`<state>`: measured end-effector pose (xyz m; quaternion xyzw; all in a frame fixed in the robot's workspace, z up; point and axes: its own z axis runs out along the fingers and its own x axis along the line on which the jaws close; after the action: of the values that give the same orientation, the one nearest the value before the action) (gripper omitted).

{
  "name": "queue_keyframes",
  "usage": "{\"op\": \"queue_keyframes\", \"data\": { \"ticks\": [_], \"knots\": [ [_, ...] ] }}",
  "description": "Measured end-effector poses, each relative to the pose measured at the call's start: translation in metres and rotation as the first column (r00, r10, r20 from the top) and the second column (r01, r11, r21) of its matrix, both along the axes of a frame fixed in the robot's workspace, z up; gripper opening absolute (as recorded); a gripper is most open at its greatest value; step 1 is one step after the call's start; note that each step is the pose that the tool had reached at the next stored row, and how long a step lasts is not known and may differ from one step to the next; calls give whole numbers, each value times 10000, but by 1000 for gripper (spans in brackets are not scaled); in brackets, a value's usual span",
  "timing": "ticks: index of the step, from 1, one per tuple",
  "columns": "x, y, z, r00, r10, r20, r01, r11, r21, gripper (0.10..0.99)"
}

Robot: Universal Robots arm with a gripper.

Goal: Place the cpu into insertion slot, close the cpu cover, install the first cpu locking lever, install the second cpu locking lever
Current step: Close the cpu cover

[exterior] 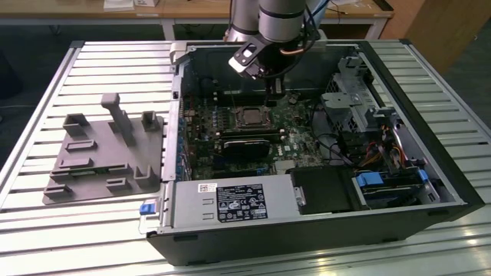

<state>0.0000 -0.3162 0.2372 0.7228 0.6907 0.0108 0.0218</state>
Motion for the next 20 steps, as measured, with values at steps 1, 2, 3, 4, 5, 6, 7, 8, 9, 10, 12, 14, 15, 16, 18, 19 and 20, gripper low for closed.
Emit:
{"op": "queue_keyframes", "data": {
  "ticks": [1, 2, 3, 4, 5, 6, 7, 8, 9, 10, 12, 14, 15, 16, 18, 19, 20],
  "knots": [
    [-16, 0, -1, 10000, 0, 85, 0, 10000, 2, 102],
    [-27, 0, -1, 9999, 2, 147, -2, 10000, 2, 102],
    [-39, 0, -1, 9998, 8, 213, -8, 10000, 3, 102],
    [-48, 0, -1, 9996, 13, 271, -13, 10000, 2, 102],
    [-58, 0, -1, 9995, 17, 329, -17, 10000, 2, 102],
    [-67, 1, -2, 9993, 17, 373, -17, 10000, 3, 102],
    [-69, 1, -2, 9993, 16, 380, -16, 10000, 2, 102],
    [-69, 0, -1, 9993, 17, 381, -17, 10000, 0, 102],
    [-69, 1, -1, 9993, 18, 381, -18, 10000, 0, 102],
    [-70, 0, -1, 9993, 17, 381, -17, 10000, -1, 102],
    [-70, 1, 0, 9993, 16, 381, -16, 10000, -2, 102],
    [-70, 0, 17, 9993, 16, 379, -16, 10000, -5, 102],
    [-70, 0, 27, 9993, 16, 381, -16, 10000, -1, 102],
    [-70, 0, 36, 9993, 16, 381, -16, 10000, -2, 102],
    [-70, 1, 38, 9993, 16, 381, -16, 10000, 0, 102],
    [-70, 1, 38, 9993, 16, 382, -16, 10000, 1, 102],
    [-70, 1, 38, 9993, 16, 382, -16, 10000, 1, 102]
  ]
}}
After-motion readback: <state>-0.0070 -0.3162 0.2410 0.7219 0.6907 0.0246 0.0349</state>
